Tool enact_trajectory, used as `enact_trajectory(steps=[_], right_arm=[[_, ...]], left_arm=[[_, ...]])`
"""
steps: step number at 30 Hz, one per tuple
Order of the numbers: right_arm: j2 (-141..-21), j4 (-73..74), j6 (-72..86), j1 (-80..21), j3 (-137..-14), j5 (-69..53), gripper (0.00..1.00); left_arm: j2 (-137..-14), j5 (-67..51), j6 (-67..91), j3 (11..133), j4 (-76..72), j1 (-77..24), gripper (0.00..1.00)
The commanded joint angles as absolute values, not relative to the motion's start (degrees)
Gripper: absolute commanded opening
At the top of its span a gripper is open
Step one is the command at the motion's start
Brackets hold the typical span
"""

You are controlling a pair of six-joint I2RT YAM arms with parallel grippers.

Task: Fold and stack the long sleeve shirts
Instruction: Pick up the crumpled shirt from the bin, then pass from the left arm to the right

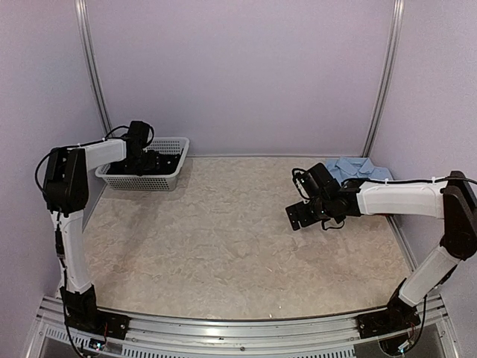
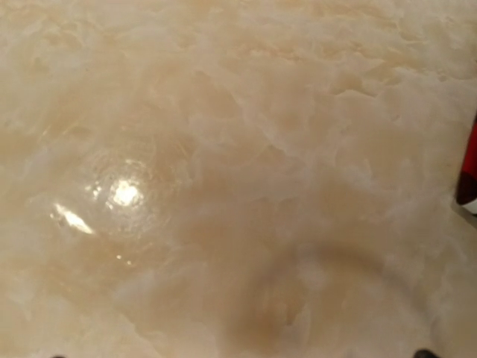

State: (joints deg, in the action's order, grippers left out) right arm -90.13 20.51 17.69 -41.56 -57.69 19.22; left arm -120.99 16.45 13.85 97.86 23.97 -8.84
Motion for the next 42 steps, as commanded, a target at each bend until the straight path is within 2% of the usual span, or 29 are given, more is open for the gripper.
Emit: enact_trajectory(steps=[1, 3, 7, 10, 12, 16, 23, 27, 34, 42], right_arm=[[-91.00, 18.96, 18.41, -42.34, -57.38, 18.67, 0.98], [-91.29, 18.81, 18.65, -42.36, -57.03, 18.41, 0.98], [-91.82, 18.46, 19.06, -42.40, -56.51, 17.88, 0.97], [-91.93, 18.46, 19.38, -42.56, -56.35, 17.66, 0.97], [-91.93, 18.38, 19.57, -42.62, -56.11, 17.67, 0.97], [-91.76, 18.43, 19.83, -42.82, -55.90, 17.50, 0.97], [-90.83, 18.69, 20.42, -43.31, -55.09, 17.66, 0.96], [-89.74, 18.89, 20.87, -43.53, -54.53, 18.18, 0.96], [-86.70, 19.71, 20.76, -43.54, -54.64, 18.74, 0.96], [-79.41, 20.56, 19.84, -43.54, -55.39, 17.37, 0.96]], left_arm=[[-124.71, 17.17, 11.88, 100.10, 29.81, -8.54, 0.82], [-125.63, 16.30, 11.79, 100.15, 30.08, -8.25, 0.72], [-126.66, 14.15, 12.06, 99.86, 28.90, -8.00, 0.41], [-124.70, 12.94, 12.27, 97.59, 24.55, -8.13, 0.22], [-122.15, 11.87, 12.54, 95.92, 21.45, -8.11, 0.12], [-116.14, 11.01, 13.35, 93.24, 16.06, -8.16, 0.00], [-101.47, 3.54, 16.62, 85.36, 1.03, -7.76, 0.00], [-94.40, -3.64, 18.45, 87.99, -0.64, -9.46, 0.00], [-84.42, -3.24, 14.20, 100.67, 7.99, -23.16, 0.00], [-74.93, -2.64, 15.11, 102.73, 10.82, -36.47, 0.00]])
